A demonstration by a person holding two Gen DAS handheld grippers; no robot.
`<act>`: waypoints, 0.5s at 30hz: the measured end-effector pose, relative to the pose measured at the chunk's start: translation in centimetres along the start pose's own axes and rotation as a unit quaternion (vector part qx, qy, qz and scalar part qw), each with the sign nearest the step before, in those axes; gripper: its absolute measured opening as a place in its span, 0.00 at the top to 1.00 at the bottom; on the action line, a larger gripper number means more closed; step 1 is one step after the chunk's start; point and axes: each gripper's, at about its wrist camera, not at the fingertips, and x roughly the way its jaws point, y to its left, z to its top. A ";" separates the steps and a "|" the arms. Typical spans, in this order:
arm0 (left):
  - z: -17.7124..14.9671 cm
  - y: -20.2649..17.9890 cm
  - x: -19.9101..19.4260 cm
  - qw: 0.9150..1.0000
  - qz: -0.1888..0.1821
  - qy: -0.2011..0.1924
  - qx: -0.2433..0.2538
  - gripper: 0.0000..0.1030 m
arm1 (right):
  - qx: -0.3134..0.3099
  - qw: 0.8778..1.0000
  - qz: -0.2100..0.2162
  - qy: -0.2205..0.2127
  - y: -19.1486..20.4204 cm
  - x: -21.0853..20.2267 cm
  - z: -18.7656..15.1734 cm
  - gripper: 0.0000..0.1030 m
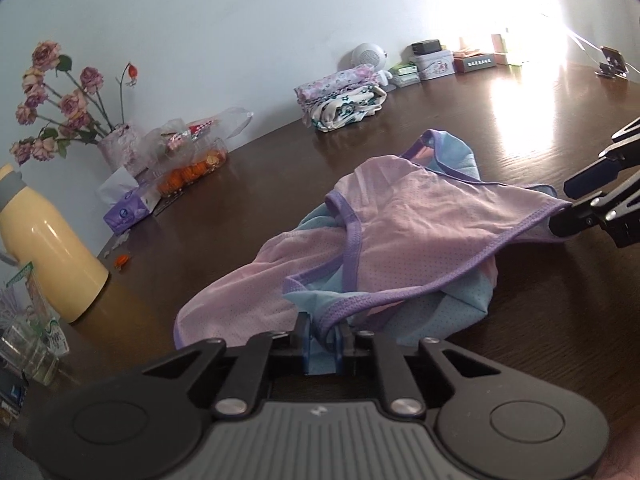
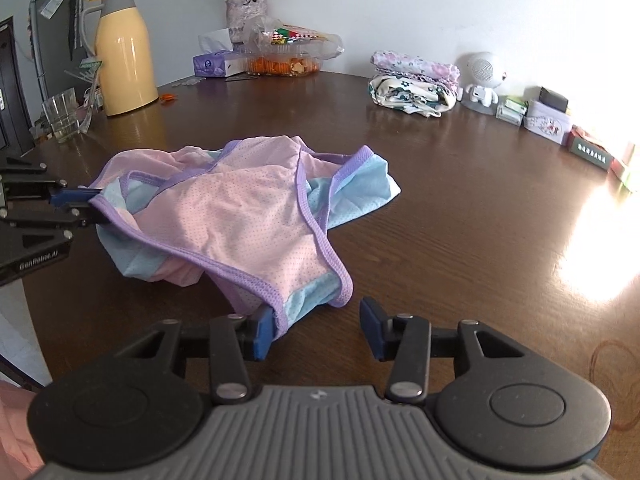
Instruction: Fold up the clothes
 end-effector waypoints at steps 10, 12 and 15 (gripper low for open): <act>-0.2 -1.6 0.1 0.990 -0.003 -0.040 0.132 0.77 | 0.027 0.999 0.024 0.006 1.0 -0.3 -0.3 0.93; -0.2 -1.8 0.5 0.988 -0.006 -0.039 0.152 0.83 | 0.025 0.999 0.031 0.006 1.1 -0.3 -0.2 0.95; -0.3 -2.0 1.1 0.986 -0.004 -0.030 0.161 0.98 | 0.019 0.999 0.027 0.003 1.0 -0.2 0.3 0.96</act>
